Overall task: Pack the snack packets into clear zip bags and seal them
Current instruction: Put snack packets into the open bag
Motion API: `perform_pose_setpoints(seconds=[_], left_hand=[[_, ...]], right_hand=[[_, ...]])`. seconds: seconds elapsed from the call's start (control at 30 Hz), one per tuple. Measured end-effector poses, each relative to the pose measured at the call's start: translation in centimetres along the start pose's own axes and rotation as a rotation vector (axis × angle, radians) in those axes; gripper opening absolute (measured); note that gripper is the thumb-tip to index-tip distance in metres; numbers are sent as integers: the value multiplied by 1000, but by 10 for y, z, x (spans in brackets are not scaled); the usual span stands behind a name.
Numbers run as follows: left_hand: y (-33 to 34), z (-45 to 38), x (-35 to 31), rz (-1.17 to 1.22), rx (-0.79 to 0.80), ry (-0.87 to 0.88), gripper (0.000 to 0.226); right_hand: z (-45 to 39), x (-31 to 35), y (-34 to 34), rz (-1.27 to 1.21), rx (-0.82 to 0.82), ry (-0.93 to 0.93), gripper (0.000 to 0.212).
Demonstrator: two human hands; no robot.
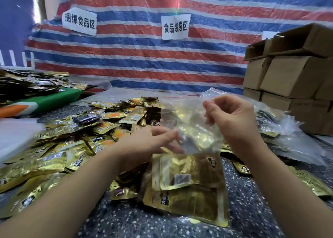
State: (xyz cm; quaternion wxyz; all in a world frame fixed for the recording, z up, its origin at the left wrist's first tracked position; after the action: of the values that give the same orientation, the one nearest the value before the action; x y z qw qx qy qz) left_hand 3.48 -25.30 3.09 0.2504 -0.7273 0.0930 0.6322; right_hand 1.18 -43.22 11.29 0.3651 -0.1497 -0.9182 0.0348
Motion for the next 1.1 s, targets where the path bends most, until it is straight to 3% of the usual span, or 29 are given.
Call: perform_pose_setpoints(seconds=[0.1, 0.2, 0.37, 0.5, 0.73, 1.03, 1.1], left_hand=[[4, 2, 2, 157, 42, -30, 34], [6, 3, -4, 238, 47, -5, 34], [-12, 1, -9, 249, -231, 108, 31], [-25, 4, -14, 239, -377, 202, 30], [-32, 9, -15, 207, -520, 279, 23], [-29, 8, -18, 187, -516, 274, 21], [-23, 9, -21, 136, -483, 319, 23]], right_hand=[[-2, -2, -1, -101, -10, 45, 17], [-4, -7, 0, -85, 24, 66, 17], [3, -12, 11, 135, 193, 57, 23], [3, -9, 11, 307, 182, -23, 35], [1, -11, 9, 412, 265, -68, 16], [2, -8, 5, 634, 88, -82, 13], [7, 0, 18, 623, 144, -79, 37]])
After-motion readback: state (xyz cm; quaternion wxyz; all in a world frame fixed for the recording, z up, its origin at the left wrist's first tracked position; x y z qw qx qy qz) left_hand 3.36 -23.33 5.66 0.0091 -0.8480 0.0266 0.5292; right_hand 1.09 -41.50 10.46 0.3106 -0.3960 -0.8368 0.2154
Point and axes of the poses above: each hand's wrist, its own z-axis away from the middle knuckle, its own y-axis out of the palm, x = y × z, the point moved 7 cm from there along -z, towards the middle knuckle, and after that the axes turned 2 degrees about z, right-handed, at the moved point
